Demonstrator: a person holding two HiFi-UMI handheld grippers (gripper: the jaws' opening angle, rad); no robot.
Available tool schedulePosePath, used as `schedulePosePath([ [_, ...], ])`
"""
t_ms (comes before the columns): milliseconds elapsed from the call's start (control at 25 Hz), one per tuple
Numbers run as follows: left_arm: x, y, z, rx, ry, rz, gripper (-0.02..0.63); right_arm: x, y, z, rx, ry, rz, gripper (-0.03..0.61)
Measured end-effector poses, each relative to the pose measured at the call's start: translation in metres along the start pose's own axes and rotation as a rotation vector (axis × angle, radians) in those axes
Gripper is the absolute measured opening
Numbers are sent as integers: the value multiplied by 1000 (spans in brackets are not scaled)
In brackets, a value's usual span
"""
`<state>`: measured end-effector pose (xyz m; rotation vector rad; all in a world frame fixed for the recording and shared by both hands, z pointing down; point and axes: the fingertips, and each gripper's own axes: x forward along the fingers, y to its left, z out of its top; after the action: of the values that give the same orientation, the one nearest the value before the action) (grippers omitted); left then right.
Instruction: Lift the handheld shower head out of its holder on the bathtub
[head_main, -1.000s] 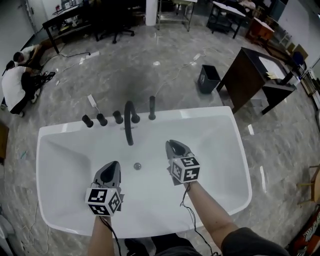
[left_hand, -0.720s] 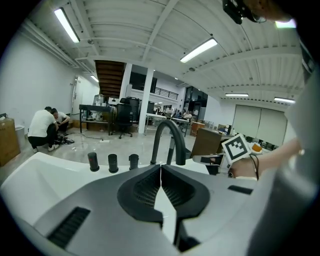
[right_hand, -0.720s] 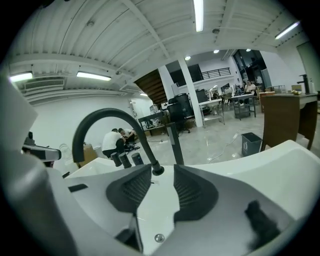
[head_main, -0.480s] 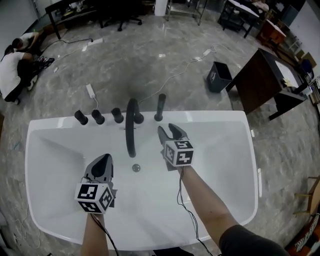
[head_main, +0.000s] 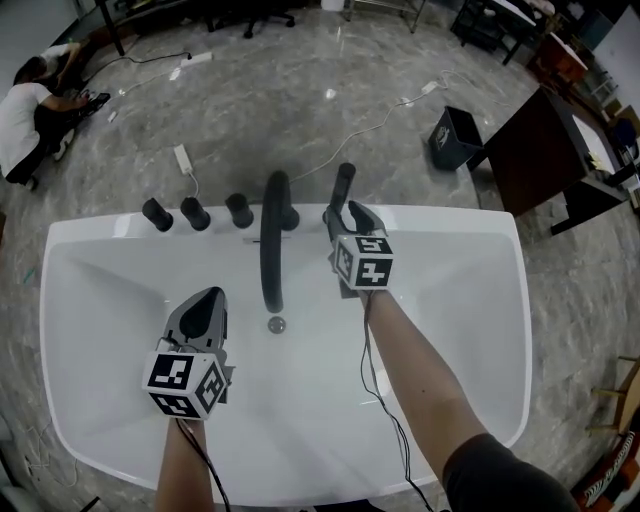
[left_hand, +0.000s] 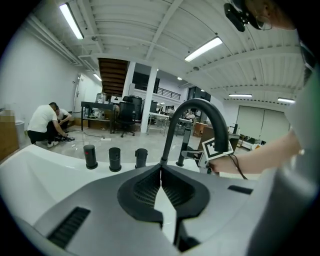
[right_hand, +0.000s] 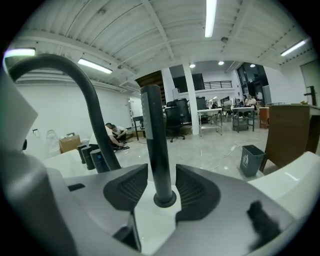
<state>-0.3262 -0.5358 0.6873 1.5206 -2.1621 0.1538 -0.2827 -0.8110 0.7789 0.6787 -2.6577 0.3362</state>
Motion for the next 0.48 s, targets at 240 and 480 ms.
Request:
schedulePosePath([
  [240, 10, 12, -4, -12, -14, 3, 15, 26, 1, 5, -79, -14, 0, 172],
  [480, 13, 11, -7, -4, 0, -11, 15, 37, 6, 7, -144, 51, 16, 137],
])
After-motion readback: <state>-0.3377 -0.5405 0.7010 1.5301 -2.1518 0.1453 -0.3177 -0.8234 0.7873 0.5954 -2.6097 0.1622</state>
